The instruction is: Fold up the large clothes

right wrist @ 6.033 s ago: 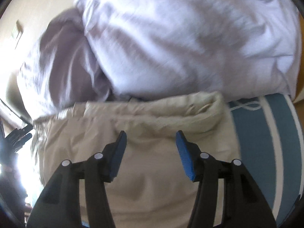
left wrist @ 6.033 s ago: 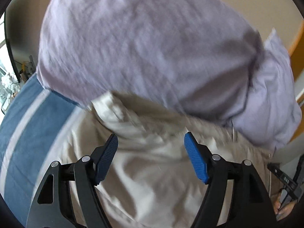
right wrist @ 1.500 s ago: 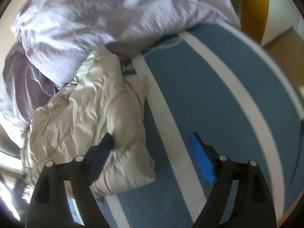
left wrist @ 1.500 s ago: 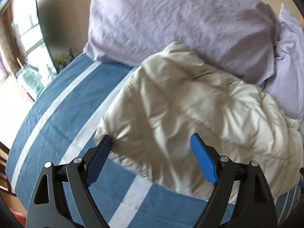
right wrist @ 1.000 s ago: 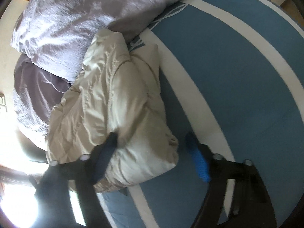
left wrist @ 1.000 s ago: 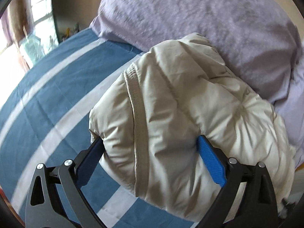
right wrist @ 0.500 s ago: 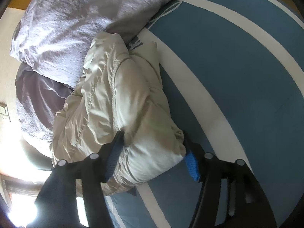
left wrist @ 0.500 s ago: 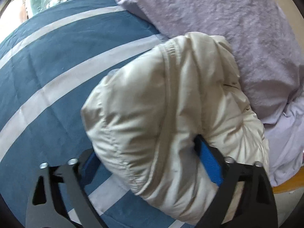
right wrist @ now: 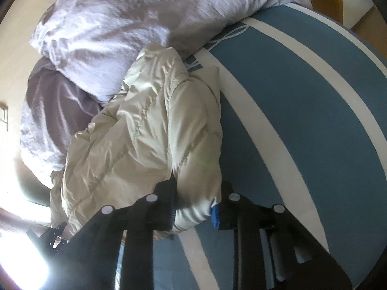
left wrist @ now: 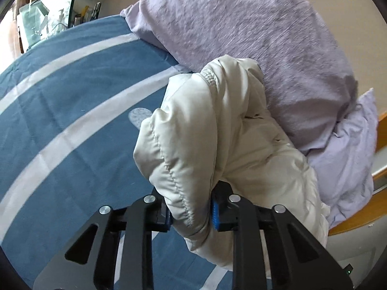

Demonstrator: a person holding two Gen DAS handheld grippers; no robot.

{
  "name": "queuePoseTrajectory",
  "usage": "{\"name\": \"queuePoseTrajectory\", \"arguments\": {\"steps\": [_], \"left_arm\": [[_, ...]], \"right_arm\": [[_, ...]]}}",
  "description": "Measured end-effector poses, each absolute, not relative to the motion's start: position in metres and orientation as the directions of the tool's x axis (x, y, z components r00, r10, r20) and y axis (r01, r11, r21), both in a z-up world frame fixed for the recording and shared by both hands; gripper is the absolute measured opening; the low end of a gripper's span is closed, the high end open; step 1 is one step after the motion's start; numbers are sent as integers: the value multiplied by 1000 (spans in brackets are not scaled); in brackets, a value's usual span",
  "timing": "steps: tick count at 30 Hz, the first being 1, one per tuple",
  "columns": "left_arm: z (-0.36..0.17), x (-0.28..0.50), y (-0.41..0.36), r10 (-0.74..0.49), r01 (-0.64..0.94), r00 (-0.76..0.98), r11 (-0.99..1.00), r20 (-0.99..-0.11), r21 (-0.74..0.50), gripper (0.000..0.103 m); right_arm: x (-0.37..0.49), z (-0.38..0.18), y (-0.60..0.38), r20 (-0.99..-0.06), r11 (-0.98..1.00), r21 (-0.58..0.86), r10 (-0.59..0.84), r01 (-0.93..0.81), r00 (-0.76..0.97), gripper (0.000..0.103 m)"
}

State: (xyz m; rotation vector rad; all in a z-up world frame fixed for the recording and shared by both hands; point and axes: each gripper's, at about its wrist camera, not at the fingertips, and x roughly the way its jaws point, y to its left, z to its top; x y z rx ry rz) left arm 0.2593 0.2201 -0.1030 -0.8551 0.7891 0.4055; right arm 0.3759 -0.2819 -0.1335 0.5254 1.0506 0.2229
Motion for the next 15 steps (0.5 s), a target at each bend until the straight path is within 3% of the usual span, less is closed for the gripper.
{"name": "queuePoseTrajectory", "arguments": {"steps": [15], "left_arm": [[-114, 125, 238, -50, -581, 672, 582, -739, -569, 23]], "right_arm": [[239, -147, -299, -740, 822, 568, 490, 37, 461, 22]]}}
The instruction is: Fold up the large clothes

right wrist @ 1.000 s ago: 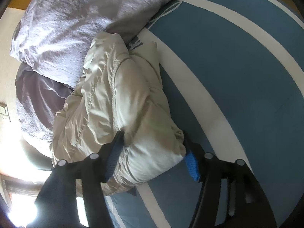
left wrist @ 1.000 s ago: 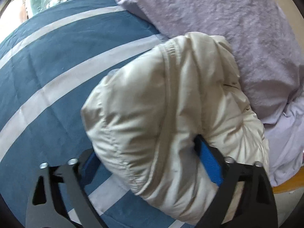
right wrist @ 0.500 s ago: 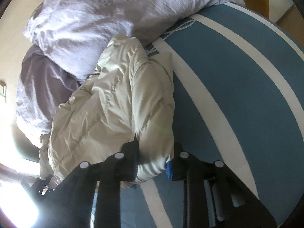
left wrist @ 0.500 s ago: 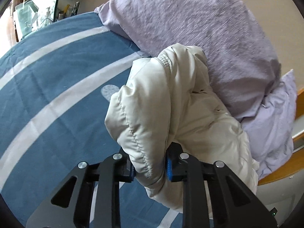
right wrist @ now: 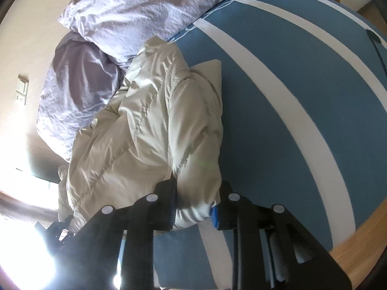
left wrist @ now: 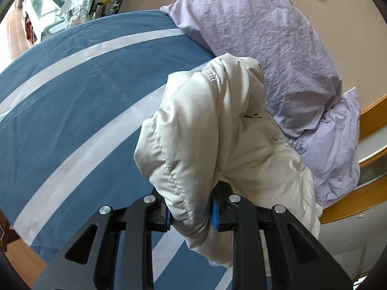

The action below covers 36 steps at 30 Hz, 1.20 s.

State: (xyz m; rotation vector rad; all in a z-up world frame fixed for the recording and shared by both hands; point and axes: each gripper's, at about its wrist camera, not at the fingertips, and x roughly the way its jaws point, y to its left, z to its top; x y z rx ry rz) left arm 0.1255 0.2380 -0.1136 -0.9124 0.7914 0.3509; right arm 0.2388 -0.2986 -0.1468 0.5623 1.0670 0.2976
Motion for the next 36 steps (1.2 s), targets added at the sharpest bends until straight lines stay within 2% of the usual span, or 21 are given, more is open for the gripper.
{"name": "queuePoseTrajectory", "arguments": {"steps": [3, 5, 7, 8, 10, 12, 17, 28, 31, 33, 36], "left_arm": [[-118, 119, 240, -55, -588, 667, 573, -743, -571, 29], [-120, 120, 241, -50, -601, 662, 562, -748, -569, 34], [-120, 121, 241, -38, -616, 653, 554, -756, -560, 38], [-120, 121, 241, -35, -621, 651, 551, -759, -558, 43], [-121, 121, 242, -28, -631, 645, 545, -764, -552, 49], [-122, 121, 243, -25, -639, 645, 531, -764, -557, 60], [-124, 125, 245, -12, -664, 642, 492, -767, -563, 75], [-130, 136, 247, -22, -682, 669, 379, -743, -626, 75], [-130, 135, 247, -12, -674, 687, 363, -726, -644, 63], [-127, 133, 246, -18, -653, 707, 368, -707, -662, 46], [-116, 132, 244, -32, -614, 735, 393, -677, -685, 33]], "right_arm": [[227, -147, -299, -743, 831, 556, 483, 26, 464, 24], [228, -143, -297, -749, 842, 539, 467, 22, 470, 28], [227, -134, -296, -773, 874, 485, 417, 22, 478, 39], [225, -131, -297, -779, 886, 463, 396, 21, 487, 41], [220, -118, -299, -778, 920, 393, 327, 8, 537, 53], [218, -107, -301, -770, 940, 342, 280, 0, 573, 55], [221, -88, -283, -752, 965, 254, 243, -71, 613, 55], [212, -106, -197, -777, 945, 90, 265, -315, 571, 55], [210, -122, -186, -814, 941, 33, 222, -337, 538, 56], [210, -131, -179, -821, 938, -21, 182, -347, 541, 58], [211, -135, -175, -822, 933, -60, 156, -354, 548, 60]]}}
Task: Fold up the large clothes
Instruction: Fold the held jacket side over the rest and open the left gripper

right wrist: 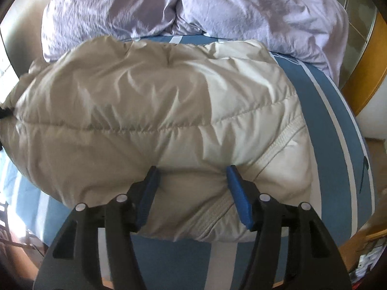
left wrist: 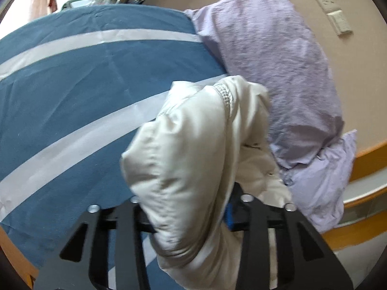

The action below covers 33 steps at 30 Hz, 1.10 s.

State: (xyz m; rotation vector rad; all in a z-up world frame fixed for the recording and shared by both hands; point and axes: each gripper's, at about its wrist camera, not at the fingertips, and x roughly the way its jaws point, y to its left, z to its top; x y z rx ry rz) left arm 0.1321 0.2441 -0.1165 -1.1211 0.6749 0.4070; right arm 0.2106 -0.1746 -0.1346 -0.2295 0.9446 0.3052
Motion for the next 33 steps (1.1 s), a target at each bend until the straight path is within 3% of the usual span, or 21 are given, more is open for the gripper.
{"name": "queuePoseTrajectory", "arguments": {"steps": [9, 19, 25, 33], "left_arm": [[-51, 141, 218, -78, -460, 827, 474, -557, -751, 27], [17, 162, 138, -233, -210, 875, 605, -424, -768, 27], [39, 170, 86, -322, -99, 853, 673, -410, -733, 27], [46, 184, 22, -374, -8, 803, 772, -465, -636, 27]], "right_arm": [[213, -141, -171, -826, 934, -77, 137, -350, 547, 61], [218, -143, -174, -826, 937, -50, 156, -345, 542, 61], [220, -145, -178, -824, 936, -34, 171, -349, 540, 61], [221, -145, -184, -817, 934, -11, 198, -358, 542, 61]]}}
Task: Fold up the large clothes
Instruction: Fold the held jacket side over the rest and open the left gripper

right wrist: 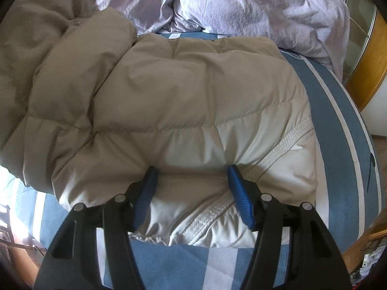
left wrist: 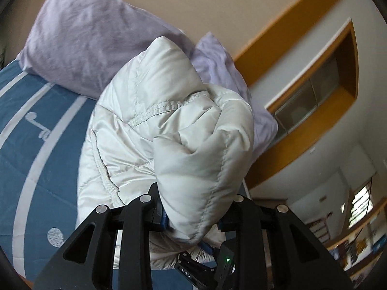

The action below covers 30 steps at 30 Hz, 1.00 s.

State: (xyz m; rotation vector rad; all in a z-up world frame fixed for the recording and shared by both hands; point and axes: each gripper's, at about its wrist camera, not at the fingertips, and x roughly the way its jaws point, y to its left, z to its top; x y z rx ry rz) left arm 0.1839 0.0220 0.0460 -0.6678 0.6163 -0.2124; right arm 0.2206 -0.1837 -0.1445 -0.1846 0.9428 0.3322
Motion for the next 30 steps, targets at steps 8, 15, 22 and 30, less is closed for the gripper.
{"name": "queuePoseTrajectory", "arguments": {"steps": [8, 15, 22, 30], "left_arm": [[44, 196, -37, -346, 44, 765, 869, -543, -493, 27], [30, 206, -81, -339, 96, 719, 913, -606, -397, 27], [11, 220, -112, -353, 141, 665, 924, -658, -354, 27], [-9, 230, -134, -370, 175, 609, 926, -701, -336, 27]], "right_arm": [[219, -142, -197, -800, 922, 46, 264, -385, 538, 61], [209, -136, -217, -771, 919, 92, 310, -384, 556, 61], [205, -132, -239, -753, 927, 123, 320, -354, 576, 58], [201, -132, -256, -744, 938, 136, 309, -318, 593, 58]]}}
